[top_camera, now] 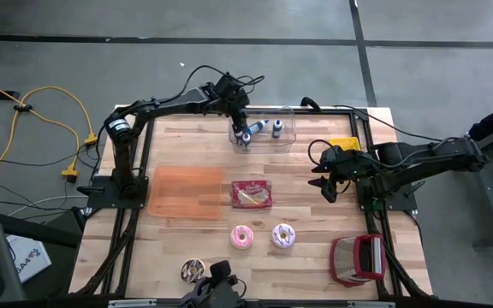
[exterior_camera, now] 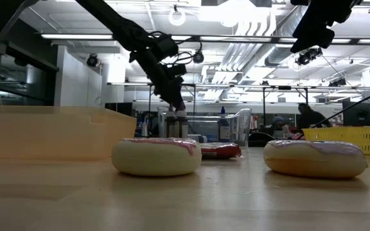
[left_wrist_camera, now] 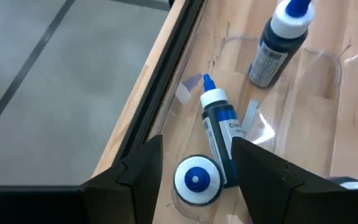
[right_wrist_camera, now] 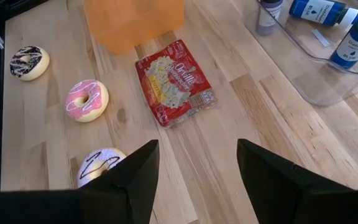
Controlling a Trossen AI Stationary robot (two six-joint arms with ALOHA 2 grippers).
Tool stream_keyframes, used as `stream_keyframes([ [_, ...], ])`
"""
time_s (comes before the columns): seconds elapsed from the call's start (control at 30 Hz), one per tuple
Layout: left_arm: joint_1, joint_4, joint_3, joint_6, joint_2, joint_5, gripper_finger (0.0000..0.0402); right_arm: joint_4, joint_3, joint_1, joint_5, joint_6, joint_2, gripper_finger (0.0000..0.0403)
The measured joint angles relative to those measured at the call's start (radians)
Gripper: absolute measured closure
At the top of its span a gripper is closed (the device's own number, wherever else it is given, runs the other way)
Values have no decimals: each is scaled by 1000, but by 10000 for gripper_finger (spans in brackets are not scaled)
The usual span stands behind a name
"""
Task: Pick & Place Food Item
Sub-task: Put the red popcorn bag into the orange bin
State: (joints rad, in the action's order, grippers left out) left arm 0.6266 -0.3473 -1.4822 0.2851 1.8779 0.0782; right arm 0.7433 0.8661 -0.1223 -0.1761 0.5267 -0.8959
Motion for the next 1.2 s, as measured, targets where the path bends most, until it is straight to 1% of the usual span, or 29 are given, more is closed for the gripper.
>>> stream_keyframes([
  [0.23,0,3,0,15,-39,-4,217,0,0,0,0,0,0,199],
  [0.53,0,0,0,15,-41,-4,217,-1,0,0,0,0,0,199],
  [0.67,-4,-7,0,41,-52,-2,217,-1,0,0,0,0,0,199],
  [0.93,-29,-92,0,74,-126,0,217,-1,0,0,0,0,0,199],
  [1.1,-41,-156,0,64,-169,11,217,0,0,0,0,0,0,199],
  [1.2,-41,-188,0,61,-177,66,217,0,0,0,0,0,0,199],
])
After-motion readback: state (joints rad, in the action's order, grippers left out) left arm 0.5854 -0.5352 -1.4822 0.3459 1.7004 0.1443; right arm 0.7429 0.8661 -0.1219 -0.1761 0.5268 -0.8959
